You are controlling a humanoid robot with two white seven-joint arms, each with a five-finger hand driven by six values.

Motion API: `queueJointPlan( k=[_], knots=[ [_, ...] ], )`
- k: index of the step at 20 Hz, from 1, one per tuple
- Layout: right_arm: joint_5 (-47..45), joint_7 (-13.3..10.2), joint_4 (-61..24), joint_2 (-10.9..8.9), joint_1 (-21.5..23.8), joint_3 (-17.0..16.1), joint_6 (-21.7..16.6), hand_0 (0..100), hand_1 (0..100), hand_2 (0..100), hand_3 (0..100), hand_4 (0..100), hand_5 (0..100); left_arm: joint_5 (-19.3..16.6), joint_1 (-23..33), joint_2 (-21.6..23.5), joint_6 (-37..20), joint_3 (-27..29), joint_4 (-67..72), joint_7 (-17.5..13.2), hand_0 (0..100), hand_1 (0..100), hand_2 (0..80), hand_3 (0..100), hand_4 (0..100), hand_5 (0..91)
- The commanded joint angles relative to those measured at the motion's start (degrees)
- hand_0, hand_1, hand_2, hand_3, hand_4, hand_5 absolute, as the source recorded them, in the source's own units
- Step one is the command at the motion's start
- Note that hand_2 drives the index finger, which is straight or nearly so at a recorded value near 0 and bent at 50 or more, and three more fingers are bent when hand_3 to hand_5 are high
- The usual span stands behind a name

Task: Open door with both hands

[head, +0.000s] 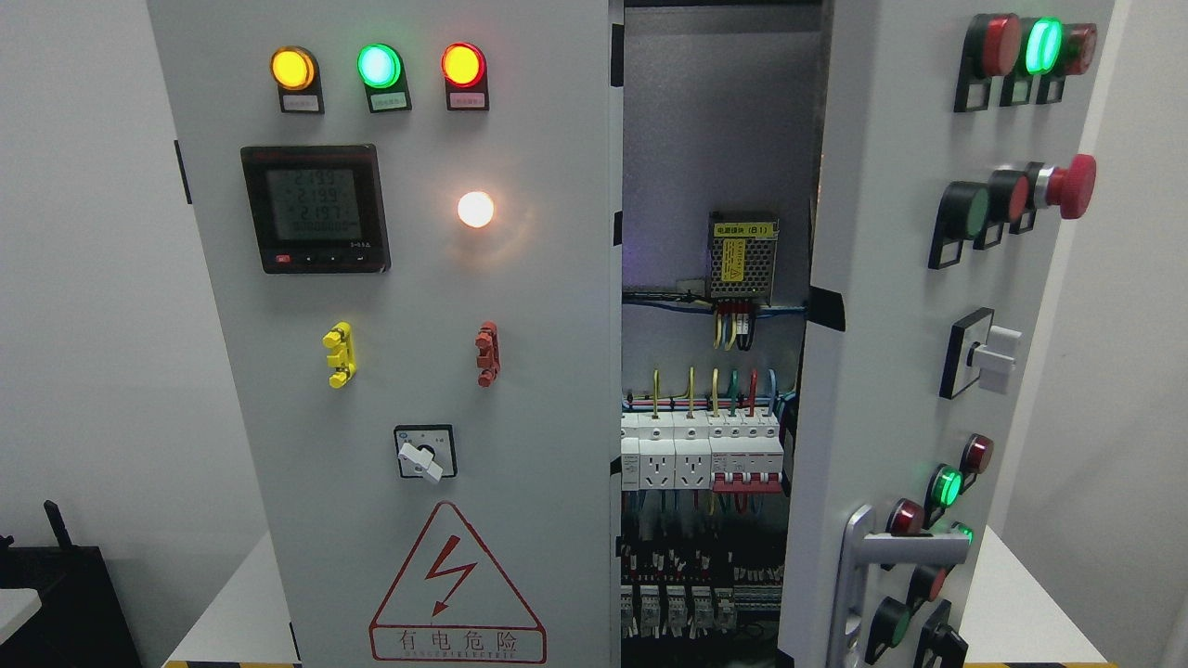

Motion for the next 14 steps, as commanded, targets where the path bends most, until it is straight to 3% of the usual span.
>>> queueJointPlan(
  k=[1, 7, 14],
  knots=[
    [0.0, 0.0, 0.0, -0.02, 0.0, 0.0, 0.0, 0, 0, 0, 0, 0, 0, 0.5, 10.1, 5.8, -0.2, 0.2, -36.1, 0.0, 0, 0, 0.0, 0, 3, 0.0],
    [0.0, 0.0, 0.0, -0.02, 0.0, 0.0, 0.0, 0, 0, 0, 0, 0, 0, 0.7, 18.4, 7.1, -0.5, 1.8, -54.2, 0.0, 0, 0, 0.0, 0, 3, 0.0],
    [0.0, 0.0, 0.0, -0.02, 0.0, 0.0, 0.0, 0, 0, 0, 0, 0, 0, 2.5, 21.2, 11.7, -5.3, 4.7, -66.7, -0.1, 0, 0, 0.0, 0, 3, 0.0]
  ],
)
